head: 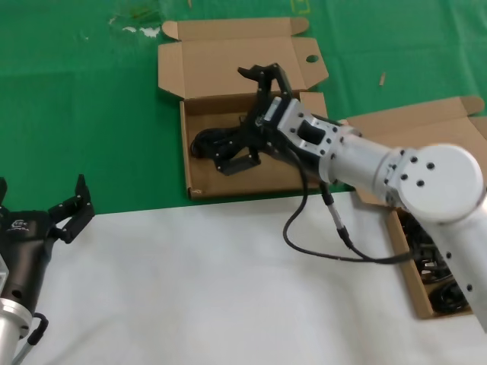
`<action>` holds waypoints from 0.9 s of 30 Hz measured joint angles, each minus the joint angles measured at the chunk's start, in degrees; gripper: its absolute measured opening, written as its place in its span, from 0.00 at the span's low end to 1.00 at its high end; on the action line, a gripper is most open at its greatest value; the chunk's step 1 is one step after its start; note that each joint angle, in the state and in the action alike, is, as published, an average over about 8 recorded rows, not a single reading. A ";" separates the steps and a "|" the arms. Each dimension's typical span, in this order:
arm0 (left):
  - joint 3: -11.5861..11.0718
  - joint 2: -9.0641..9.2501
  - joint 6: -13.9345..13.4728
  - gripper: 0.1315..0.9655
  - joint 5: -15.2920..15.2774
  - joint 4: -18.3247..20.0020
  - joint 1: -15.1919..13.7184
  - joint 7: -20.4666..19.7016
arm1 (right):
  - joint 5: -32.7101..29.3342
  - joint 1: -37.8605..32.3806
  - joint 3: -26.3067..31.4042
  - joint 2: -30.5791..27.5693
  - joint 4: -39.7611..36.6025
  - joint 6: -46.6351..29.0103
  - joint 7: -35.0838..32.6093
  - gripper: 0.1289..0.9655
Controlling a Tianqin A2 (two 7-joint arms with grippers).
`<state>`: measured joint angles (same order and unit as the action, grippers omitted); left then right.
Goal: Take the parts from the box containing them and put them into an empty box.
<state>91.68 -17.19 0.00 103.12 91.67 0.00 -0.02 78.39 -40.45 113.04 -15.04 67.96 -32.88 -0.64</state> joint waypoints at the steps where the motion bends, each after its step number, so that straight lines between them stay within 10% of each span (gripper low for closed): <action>1: 0.00 0.00 0.00 0.70 0.00 0.00 0.00 0.00 | 0.56 0.92 -0.49 -0.05 0.54 0.75 0.02 1.00; 27: 0.00 0.00 0.00 0.99 0.01 0.00 0.00 0.01 | 15.63 25.59 -13.52 -1.36 15.00 20.77 0.41 1.00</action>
<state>91.67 -17.19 0.00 103.13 91.67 0.00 0.00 94.01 -14.86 99.52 -16.40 82.96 -12.12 -0.24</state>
